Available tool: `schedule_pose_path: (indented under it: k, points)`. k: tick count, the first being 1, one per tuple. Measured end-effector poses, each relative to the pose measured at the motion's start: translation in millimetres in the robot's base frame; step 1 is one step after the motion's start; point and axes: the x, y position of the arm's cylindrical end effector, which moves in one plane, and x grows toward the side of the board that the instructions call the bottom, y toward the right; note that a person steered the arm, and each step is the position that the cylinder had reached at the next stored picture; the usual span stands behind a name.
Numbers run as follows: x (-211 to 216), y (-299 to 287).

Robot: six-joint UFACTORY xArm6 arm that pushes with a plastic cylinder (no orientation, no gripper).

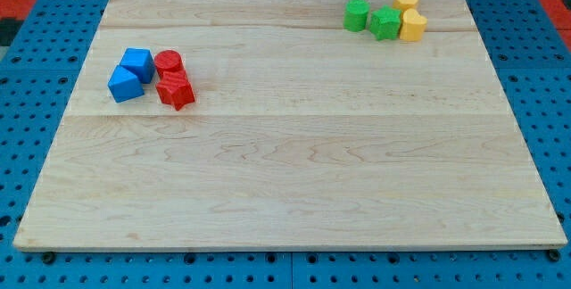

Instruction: Move the yellow heart below the red star

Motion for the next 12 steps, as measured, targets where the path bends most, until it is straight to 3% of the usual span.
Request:
schedule_pose_path:
  k: [5, 8, 9, 12]
  points:
    - [3, 80]
    - [85, 51]
    - [130, 48]
    - [257, -32]
